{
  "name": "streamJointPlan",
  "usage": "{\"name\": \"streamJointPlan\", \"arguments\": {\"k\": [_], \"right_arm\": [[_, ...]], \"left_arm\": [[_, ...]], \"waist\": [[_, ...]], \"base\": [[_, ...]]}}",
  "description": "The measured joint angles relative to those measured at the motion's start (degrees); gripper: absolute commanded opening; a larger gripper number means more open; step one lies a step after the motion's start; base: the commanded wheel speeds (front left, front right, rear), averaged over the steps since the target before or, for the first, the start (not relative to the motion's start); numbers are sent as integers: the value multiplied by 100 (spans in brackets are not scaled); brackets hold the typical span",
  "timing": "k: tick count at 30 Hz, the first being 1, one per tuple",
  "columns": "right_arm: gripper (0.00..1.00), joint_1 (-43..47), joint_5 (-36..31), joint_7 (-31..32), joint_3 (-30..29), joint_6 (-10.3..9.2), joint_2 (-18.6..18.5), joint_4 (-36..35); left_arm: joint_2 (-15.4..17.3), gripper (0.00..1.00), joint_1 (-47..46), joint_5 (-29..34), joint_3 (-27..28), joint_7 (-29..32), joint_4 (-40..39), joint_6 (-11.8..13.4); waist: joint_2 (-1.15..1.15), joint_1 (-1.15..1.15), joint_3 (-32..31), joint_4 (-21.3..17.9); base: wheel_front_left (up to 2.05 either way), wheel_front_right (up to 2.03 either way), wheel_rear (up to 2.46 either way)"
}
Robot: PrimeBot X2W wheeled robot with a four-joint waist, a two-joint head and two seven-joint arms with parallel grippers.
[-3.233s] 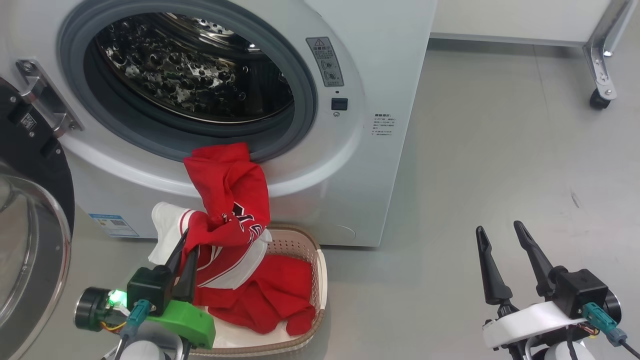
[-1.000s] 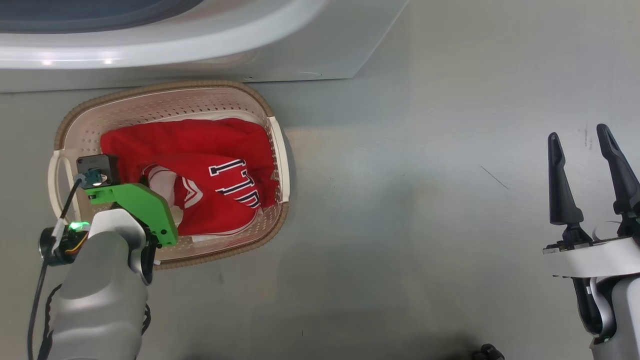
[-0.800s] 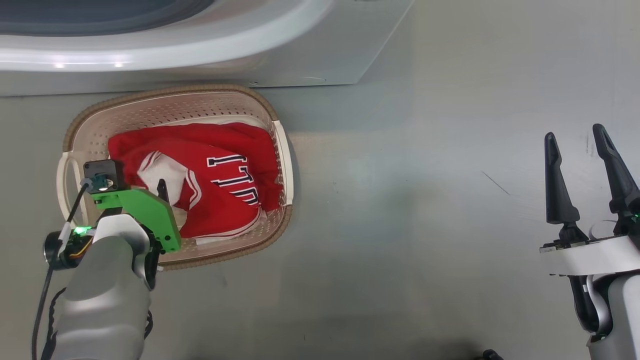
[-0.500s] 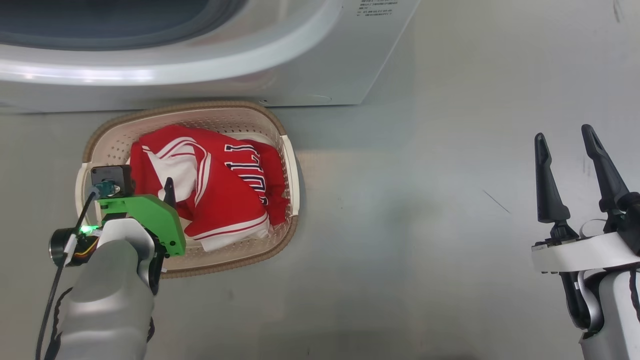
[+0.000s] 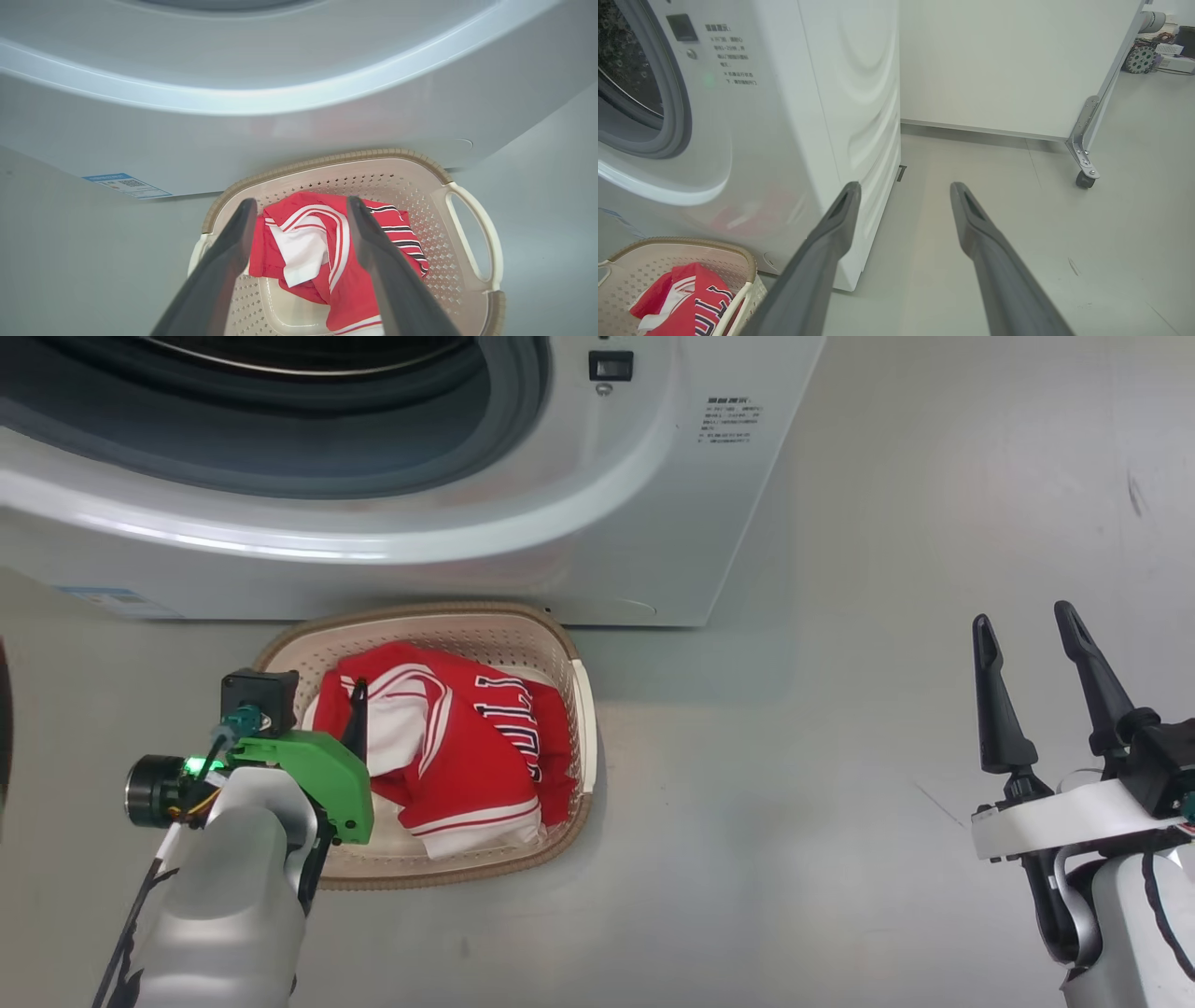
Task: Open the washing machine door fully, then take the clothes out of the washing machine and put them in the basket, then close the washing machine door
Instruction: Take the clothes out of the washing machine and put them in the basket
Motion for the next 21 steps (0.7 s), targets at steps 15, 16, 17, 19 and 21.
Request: {"name": "streamJointPlan", "arguments": {"k": [15, 16, 17, 19, 21], "right_arm": [[100, 318, 79, -43, 56, -4, 332, 470], [100, 360, 87, -48, 64, -7, 354, 490], [100, 401, 92, -48, 75, -8, 374, 514], [100, 489, 98, -48, 103, -9, 399, 564], [100, 580, 98, -48, 109, -11, 404, 617]], "left_arm": [[3, 100, 721, -29, -125, -115, -998, -123], [2, 100, 784, -29, -116, -114, -1133, -124], [3, 100, 849, -29, -110, -114, -1278, -124], [3, 100, 992, -29, -101, -114, -1561, -124], [4, 100, 1154, -26, -100, -114, -1824, -132]], "waist": [[0, 0, -1211, 452], [0, 0, -1295, 471], [0, 0, -1379, 488], [0, 0, -1550, 517], [0, 0, -1721, 537]], "base": [[0, 0, 0], [0, 0, 0], [0, 0, 0], [0, 0, 0], [0, 0, 0]]}}
